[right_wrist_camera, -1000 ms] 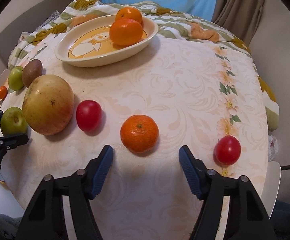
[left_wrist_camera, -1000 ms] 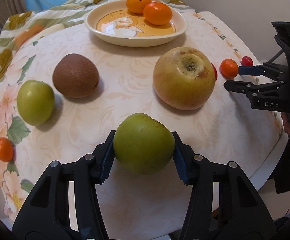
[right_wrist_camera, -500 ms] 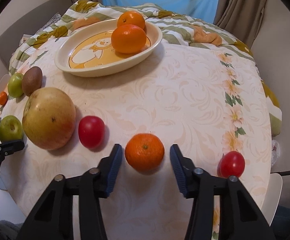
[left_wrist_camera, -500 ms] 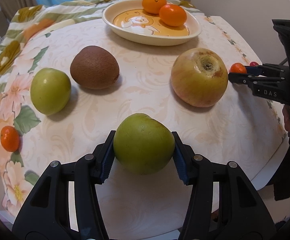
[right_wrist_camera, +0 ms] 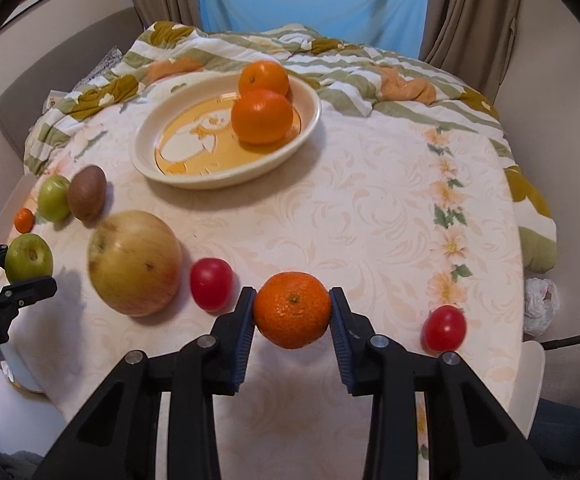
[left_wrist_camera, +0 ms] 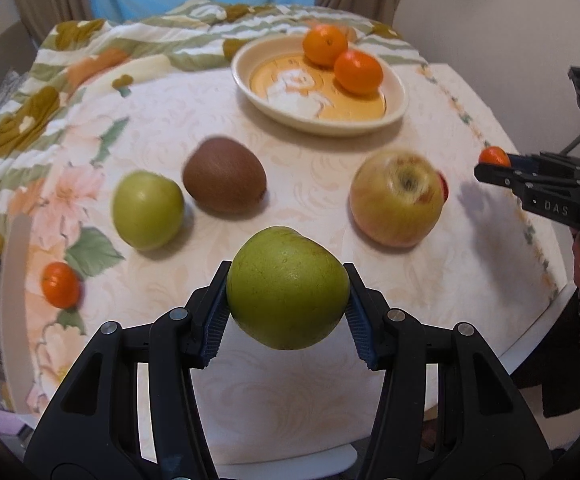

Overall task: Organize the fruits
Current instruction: 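Carry the green apple into the bowl and open the left tool while the right tool carries the tangerine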

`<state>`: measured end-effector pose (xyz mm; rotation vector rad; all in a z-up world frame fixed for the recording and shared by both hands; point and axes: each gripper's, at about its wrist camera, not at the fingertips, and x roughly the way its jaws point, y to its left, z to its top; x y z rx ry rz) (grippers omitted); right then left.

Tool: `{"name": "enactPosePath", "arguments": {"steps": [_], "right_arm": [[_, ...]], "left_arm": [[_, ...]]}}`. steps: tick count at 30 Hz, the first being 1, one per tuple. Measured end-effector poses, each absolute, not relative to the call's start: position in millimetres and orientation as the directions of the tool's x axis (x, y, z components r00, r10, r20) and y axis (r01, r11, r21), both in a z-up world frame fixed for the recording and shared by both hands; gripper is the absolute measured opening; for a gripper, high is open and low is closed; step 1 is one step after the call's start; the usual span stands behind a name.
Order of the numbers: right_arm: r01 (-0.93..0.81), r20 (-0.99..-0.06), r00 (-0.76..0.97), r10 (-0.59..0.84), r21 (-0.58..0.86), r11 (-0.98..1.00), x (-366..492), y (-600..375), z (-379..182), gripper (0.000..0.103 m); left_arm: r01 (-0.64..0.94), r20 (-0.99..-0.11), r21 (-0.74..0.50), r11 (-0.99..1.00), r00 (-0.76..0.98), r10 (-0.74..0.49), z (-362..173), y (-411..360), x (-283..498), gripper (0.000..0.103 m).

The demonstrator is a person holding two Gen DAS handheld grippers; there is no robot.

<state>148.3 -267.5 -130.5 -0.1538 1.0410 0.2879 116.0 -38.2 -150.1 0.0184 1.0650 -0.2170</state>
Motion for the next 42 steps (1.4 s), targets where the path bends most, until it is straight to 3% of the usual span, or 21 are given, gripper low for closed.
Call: {"name": "enactPosePath", "arguments": {"steps": [13,22,32,42], "right_arm": [[-0.296,-0.813,0.548,0.199,0.035,0.955,144,-256,-67,0.033],[-0.294,-0.795,0.561,0.229,0.067,0.953,168,-231,-48,0.033],[-0.233,-0.799,0.562,0.215,0.096,0.968,209,-211,-51,0.033],[-0.152,-0.826,0.541,0.159,0.090,0.984,245,-205,-74,0.033]], "left_arm": [[0.189,-0.795,-0.090,0.978,0.578,-0.185,-76,-28,139,0.059],[0.234,-0.777,-0.127,0.964,0.581,-0.244,-53,-25,192,0.059],[0.331,-0.789,-0.165,0.929,0.520,-0.325,-57,-29,276,0.059],[0.442,-0.838,-0.160,0.883,0.412,-0.358,-105,-49,352,0.059]]}}
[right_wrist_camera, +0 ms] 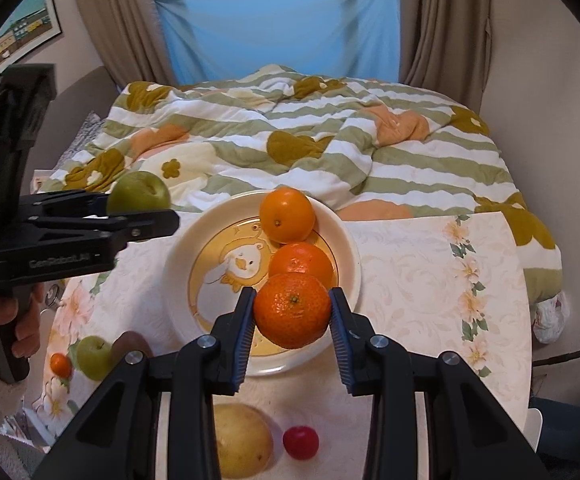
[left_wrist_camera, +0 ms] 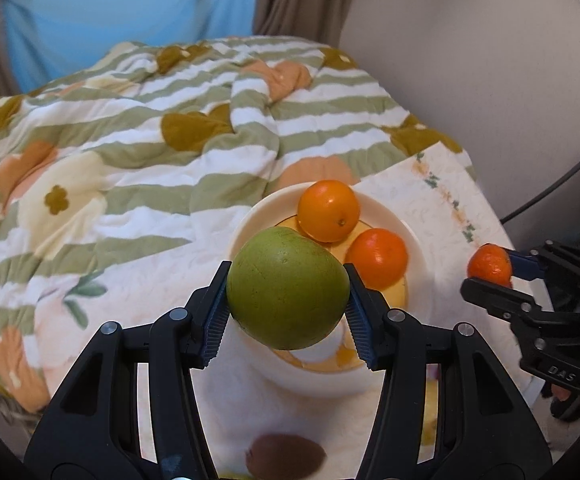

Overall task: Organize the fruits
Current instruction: 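Carry the green apple into the bowl and open the left tool while the right tool carries the tangerine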

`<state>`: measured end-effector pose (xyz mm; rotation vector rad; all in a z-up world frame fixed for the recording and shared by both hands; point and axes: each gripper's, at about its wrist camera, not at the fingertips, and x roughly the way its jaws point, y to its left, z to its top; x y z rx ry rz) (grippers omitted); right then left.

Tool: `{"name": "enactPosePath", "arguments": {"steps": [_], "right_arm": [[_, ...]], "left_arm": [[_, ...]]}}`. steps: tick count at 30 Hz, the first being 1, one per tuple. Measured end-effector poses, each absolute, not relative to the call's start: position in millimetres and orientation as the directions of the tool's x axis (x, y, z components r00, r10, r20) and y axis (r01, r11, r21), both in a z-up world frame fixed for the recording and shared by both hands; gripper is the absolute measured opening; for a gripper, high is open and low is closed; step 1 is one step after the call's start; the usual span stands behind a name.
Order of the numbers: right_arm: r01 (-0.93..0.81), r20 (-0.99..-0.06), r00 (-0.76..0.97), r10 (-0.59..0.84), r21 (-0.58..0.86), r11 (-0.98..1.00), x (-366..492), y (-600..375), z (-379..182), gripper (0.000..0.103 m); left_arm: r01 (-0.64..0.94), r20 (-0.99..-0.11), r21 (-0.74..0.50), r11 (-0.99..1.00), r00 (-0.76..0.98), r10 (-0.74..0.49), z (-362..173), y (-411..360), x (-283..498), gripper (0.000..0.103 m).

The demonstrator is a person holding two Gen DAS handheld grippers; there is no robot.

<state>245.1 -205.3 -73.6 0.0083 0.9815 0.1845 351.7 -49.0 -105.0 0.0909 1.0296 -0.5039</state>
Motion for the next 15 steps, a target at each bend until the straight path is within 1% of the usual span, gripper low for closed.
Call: {"name": "enactPosePath", "arguments": {"steps": [8,15], "right_arm": [[-0.088,-0.848,0.514,0.126,0.094,0.992,256,-211,-91,0.033],[-0.029,-0.859,0.503,0.098,0.097,0.995,256,-217,-96,0.033]], "left_arm": [[0.512,-0.873,-0.157,0.844,0.327,-0.361,-149,-70,388,0.059],[0.547,-0.890,-0.114,0.830,0.315,-0.329,-166,-83,397,0.059]]}}
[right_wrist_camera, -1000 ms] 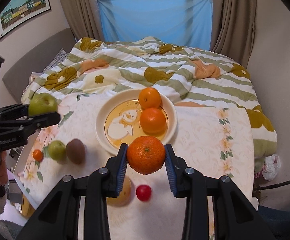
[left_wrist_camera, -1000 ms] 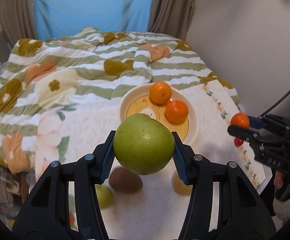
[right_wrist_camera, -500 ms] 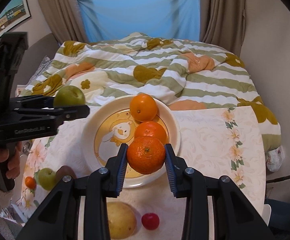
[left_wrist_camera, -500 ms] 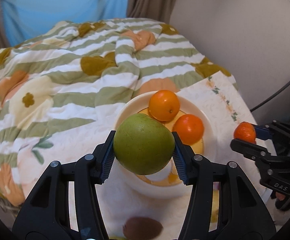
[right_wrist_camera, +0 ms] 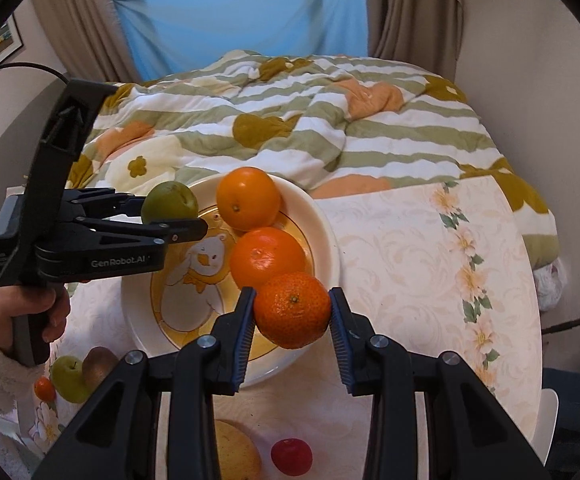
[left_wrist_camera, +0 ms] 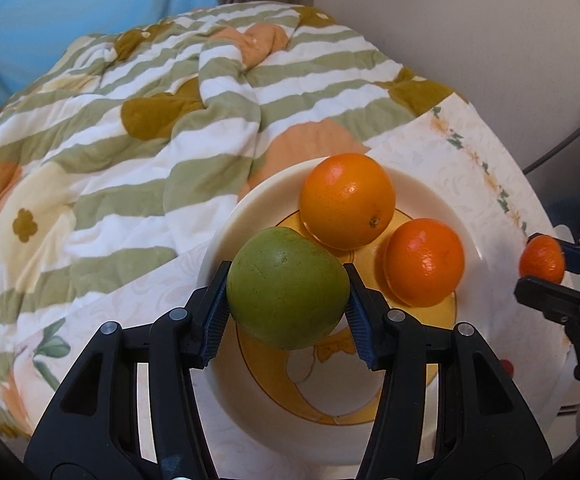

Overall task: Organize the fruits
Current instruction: 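Carry the green apple into the bowl and open the left tool while the right tool carries the tangerine, then lower the small tangerine into the bowl and open the right tool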

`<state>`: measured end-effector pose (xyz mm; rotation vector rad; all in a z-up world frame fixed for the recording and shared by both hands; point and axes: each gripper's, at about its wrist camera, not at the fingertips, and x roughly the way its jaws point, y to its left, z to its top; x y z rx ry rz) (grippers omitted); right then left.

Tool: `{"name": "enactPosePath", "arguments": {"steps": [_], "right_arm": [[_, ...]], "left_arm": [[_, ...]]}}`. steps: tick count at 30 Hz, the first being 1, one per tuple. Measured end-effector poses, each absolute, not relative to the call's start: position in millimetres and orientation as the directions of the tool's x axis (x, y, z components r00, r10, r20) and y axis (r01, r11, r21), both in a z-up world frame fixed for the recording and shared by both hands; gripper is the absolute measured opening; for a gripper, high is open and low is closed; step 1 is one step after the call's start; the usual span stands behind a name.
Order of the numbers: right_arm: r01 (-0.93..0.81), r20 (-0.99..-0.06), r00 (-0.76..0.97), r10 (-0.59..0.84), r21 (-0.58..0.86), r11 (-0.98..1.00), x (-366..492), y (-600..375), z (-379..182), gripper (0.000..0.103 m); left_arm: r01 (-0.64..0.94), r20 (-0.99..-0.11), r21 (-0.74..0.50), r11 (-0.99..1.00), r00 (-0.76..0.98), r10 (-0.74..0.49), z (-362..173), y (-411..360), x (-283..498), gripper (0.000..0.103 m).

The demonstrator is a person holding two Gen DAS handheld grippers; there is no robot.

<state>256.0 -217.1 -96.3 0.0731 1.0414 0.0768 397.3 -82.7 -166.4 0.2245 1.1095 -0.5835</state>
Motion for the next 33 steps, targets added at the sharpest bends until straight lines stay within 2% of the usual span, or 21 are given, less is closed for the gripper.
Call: {"name": "enactPosePath", "arguments": {"steps": [5,8,9,19,33], "right_arm": [[0.003,-0.861,0.501,0.089,0.104,0.995,255,-222,-98,0.033],[0.012,-0.858,0.506,0.085,0.106,0.994,254,-223,-97,0.033],[0.014,-0.857,0.508,0.085,0.107,0.994,254,-224,-98,0.033],[-0.024,-0.846,0.518,0.122,0.128,0.991,250,-225,-90,0.033],[-0.183,-0.837,0.502,0.218,0.144,0.973,266,-193,-88,0.033]], "left_arm": [[0.568,-0.894,-0.079,0.819,0.323,-0.310,-168,-89,398,0.064],[0.590,-0.884,-0.080,0.804,0.330,-0.330,-161,-93,395,0.089],[0.589,-0.882,-0.060,0.806,0.347,-0.319,-159,-95,393,0.103],[0.542,-0.872,-0.042,0.839,0.390,-0.296,-137,-82,380,0.103],[0.341,-0.876,-0.063,0.938,0.431,-0.215,-121,-2,346,0.103]]}}
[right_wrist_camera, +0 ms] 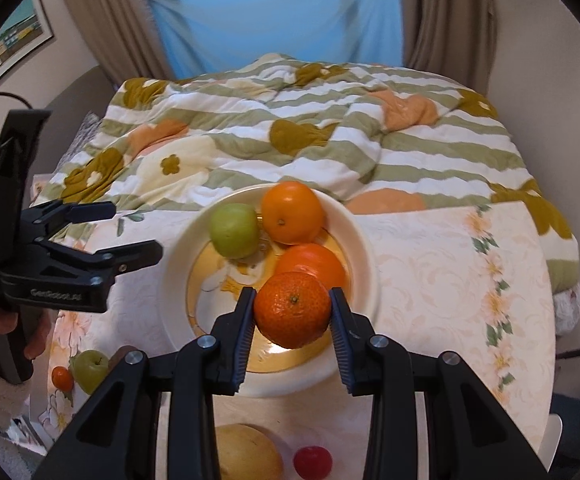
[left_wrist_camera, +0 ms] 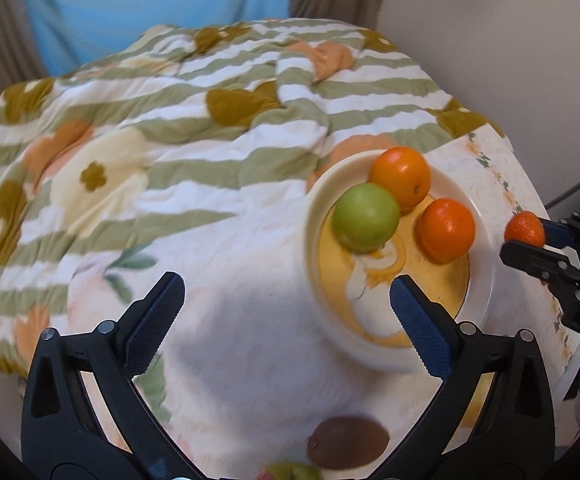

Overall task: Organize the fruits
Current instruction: 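Lower the small tangerine into the bowl and open the right tool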

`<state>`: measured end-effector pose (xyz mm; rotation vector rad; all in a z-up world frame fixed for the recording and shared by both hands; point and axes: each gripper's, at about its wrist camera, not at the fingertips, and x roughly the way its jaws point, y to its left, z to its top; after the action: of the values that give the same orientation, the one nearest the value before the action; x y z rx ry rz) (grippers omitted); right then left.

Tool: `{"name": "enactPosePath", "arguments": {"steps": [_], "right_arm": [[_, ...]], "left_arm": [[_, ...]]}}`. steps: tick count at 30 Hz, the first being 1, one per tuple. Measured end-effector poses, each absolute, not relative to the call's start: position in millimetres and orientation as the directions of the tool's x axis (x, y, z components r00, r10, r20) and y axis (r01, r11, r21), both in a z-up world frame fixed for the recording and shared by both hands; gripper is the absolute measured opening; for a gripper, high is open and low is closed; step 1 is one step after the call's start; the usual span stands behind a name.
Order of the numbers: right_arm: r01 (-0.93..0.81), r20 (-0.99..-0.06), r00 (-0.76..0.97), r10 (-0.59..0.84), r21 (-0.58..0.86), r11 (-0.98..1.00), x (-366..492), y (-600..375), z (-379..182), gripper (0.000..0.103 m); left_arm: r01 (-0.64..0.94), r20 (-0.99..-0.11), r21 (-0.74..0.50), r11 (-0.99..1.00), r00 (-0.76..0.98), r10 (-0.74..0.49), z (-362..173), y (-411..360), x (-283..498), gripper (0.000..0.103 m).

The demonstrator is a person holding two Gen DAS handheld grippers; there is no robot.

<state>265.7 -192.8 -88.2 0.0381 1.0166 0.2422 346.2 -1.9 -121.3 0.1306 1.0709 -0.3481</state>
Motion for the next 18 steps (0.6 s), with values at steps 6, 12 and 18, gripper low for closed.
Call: {"name": "enactPosePath", "arguments": {"steps": [6,12,18], "right_arm": [[-0.269,-0.842,0.473,0.258,0.140,0.953,278,-170,-99,0.033],[-0.361,-0.848,0.441,0.293,0.132,0.923,290,-144,-116,0.033],[-0.429,-0.861,0.428,0.274,0.073,0.901,299,-126,-129,0.033]], "left_arm": [[0.266,-0.877,-0.063,0.962,0.445,-0.180,-121,29,329,0.103],[0.207,-0.880,-0.073,0.976,0.447,-0.161,-126,44,318,0.103],[0.168,-0.886,-0.075,0.983,0.442,-0.143,-133,59,306,0.103]]}}
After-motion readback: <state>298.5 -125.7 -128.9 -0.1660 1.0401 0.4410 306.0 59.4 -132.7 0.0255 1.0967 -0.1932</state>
